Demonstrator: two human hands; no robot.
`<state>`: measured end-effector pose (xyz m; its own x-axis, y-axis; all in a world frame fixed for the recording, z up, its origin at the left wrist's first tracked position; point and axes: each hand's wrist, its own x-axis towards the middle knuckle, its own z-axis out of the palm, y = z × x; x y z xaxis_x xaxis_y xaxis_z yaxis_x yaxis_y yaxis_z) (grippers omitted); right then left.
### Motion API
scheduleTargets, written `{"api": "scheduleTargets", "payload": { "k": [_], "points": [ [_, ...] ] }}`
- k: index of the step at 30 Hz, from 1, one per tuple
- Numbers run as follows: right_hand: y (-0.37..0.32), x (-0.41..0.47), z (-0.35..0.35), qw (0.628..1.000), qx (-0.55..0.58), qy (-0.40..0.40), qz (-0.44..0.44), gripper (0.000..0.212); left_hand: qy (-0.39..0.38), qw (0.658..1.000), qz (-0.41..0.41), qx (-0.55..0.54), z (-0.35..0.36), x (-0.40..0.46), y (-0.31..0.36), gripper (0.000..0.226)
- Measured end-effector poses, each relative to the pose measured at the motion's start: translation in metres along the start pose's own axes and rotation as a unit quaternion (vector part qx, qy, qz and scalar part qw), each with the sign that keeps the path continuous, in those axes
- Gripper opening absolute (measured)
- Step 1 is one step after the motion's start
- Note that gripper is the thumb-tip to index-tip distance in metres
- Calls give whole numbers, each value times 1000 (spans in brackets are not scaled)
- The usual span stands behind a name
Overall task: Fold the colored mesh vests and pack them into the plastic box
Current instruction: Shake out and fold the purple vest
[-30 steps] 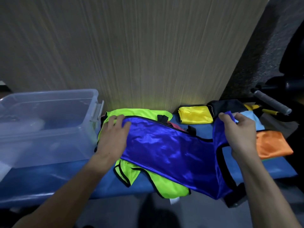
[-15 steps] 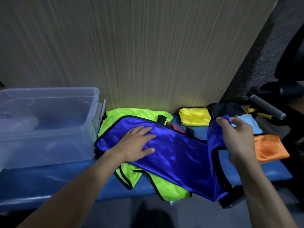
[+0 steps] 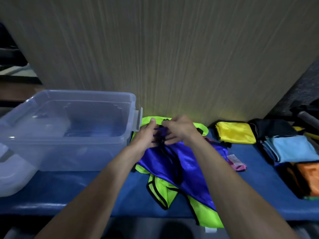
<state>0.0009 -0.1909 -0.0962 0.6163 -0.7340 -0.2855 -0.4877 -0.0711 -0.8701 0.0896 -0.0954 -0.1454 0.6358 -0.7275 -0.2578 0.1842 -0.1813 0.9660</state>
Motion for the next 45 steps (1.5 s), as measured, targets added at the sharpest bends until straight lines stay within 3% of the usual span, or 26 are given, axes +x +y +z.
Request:
{"api": "scheduleTargets", "payload": {
  "k": [1,3,7,11,13,17,20,26,28,31,35,37,40,42,44,45],
  "points": [
    [2,-3,6,998,41,-48,17,22,9,1000,-8,18,-5,4,-5,70],
    [12,-8,2,995,73,-64,12,30,30,997,-10,70,-11,16,-18,90],
    [56,-25,-35,994,-80,-5,-69,11,54,978,20,200,-2,10,-13,50],
    [110,-46,-55,940,-280,10,-195,8,74,930,58,354,7,13,-16,62],
    [120,-52,-59,927,-308,3,-214,17,87,907,86,404,14,13,-16,56],
    [126,-71,-58,912,-337,-59,-227,43,116,895,145,404,21,15,-16,45],
    [133,-86,-45,872,-413,-57,-255,63,133,908,160,363,24,18,-9,42],
    [149,-91,-11,799,-443,33,-406,37,139,917,166,334,25,28,-3,35],
    [147,-96,-7,808,-432,5,-401,45,140,911,169,350,21,30,-4,34],
    [142,-99,-25,855,-373,4,-360,47,137,893,182,389,14,34,-10,36],
    [149,-87,-73,890,-315,170,-282,20,131,873,222,414,9,37,-15,35],
    [160,-79,-98,917,-273,227,-181,24,130,859,242,431,7,35,-14,35],
    [177,-68,-113,958,-205,199,-33,34,153,766,324,534,23,19,-9,37],
    [183,-67,-112,970,-165,178,-14,41,69,763,394,507,49,-7,-8,40],
    [182,-66,-108,978,-114,176,-11,42,-91,772,383,499,72,-37,-22,56],
    [180,-66,-107,980,-93,175,-6,43,-152,747,357,540,79,-45,-33,65]
  ]
}}
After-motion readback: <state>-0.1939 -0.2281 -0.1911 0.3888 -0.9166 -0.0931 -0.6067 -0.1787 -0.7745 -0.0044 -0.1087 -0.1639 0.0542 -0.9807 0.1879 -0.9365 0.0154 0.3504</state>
